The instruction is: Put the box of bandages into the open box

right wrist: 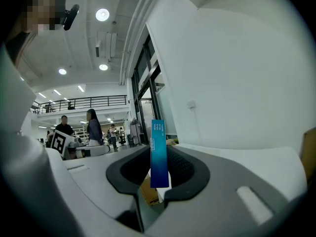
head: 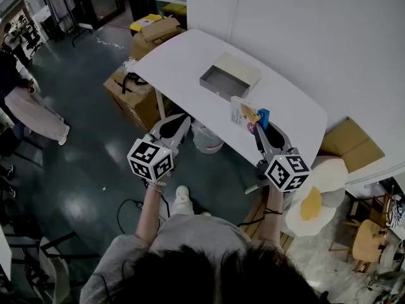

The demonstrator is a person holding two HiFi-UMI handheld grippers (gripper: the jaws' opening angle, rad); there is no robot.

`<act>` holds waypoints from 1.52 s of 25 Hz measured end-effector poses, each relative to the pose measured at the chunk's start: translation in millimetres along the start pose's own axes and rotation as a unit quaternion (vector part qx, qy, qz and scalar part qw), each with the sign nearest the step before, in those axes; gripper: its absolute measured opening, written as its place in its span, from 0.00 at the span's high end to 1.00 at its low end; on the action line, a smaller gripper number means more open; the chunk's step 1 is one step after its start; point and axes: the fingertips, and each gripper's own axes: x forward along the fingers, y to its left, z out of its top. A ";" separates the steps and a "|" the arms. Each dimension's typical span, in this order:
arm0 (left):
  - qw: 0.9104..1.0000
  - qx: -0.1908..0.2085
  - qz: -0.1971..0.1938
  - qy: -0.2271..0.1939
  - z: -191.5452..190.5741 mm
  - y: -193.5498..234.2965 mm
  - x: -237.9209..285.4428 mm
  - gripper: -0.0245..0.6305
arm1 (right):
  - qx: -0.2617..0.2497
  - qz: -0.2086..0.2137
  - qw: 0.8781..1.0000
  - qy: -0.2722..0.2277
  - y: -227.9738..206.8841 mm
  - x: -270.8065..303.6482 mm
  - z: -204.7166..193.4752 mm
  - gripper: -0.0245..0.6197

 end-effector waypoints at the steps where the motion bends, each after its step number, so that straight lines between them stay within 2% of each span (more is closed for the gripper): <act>1: 1.000 0.000 -0.002 0.002 -1.1 3.8 3.7 0.97 | 0.000 -0.003 1.000 0.000 -2.0 4.4 -0.5 0.80; 21: 0.998 -0.010 -0.055 0.020 1.5 110.0 61.6 0.97 | 0.022 -0.059 0.998 -0.004 -8.5 106.5 -7.3 0.80; 32: 0.996 -0.012 -0.082 0.029 -1.7 145.1 78.7 0.97 | 0.039 -0.102 0.994 -0.016 -16.2 124.6 -11.7 0.80; 38: 0.995 -0.019 -0.092 0.037 -5.0 149.5 98.5 0.97 | 0.045 -0.106 0.993 -0.012 -28.4 137.6 -8.2 0.80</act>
